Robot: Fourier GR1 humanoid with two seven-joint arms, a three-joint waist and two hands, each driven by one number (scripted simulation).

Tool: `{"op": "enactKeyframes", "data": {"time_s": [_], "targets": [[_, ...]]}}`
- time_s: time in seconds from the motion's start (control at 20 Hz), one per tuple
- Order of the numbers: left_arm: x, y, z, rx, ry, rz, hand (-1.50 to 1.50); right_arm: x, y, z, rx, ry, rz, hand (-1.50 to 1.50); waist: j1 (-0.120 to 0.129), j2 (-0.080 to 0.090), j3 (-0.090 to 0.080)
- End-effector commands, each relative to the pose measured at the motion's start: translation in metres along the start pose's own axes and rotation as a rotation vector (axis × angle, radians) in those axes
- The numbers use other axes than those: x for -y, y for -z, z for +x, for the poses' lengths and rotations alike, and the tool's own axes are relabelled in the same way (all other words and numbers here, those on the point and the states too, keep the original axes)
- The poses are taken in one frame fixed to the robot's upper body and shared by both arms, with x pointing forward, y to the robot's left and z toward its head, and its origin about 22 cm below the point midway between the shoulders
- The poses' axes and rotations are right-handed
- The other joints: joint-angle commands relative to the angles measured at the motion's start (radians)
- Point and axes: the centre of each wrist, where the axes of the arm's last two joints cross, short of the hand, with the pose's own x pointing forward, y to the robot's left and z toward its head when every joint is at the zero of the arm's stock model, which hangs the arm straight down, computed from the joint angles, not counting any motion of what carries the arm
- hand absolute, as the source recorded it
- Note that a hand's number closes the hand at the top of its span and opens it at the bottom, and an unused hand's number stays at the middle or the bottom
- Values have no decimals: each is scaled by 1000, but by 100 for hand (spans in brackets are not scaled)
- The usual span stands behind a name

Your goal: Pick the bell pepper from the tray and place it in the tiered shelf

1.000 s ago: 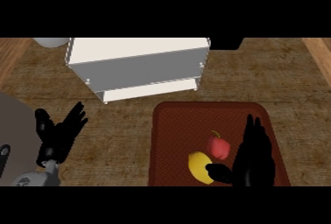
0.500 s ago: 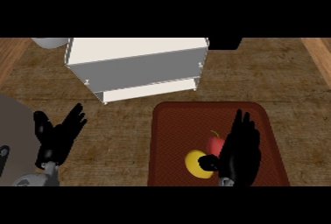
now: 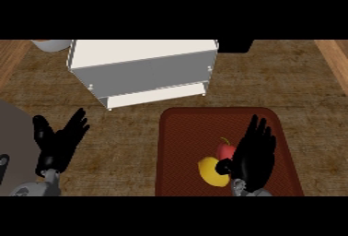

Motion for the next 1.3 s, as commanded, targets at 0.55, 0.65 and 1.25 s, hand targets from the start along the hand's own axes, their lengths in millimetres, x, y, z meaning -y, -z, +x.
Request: {"op": "enactKeyframes", "data": {"time_s": [0.55, 0.65, 1.25], "targets": [[5, 1, -26, -13, 4, -8, 0, -31, 26, 3, -130, 32, 1, -150, 1, 9, 3], [15, 1, -9, -28, -13, 2, 0, -39, 28, -9, -63, -132, 197, 150, 6, 11, 3], [-1, 7, 2, -26, -10, 12, 0, -51, -15, 27, 141, -18, 58, 150, -1, 6, 3]]}}
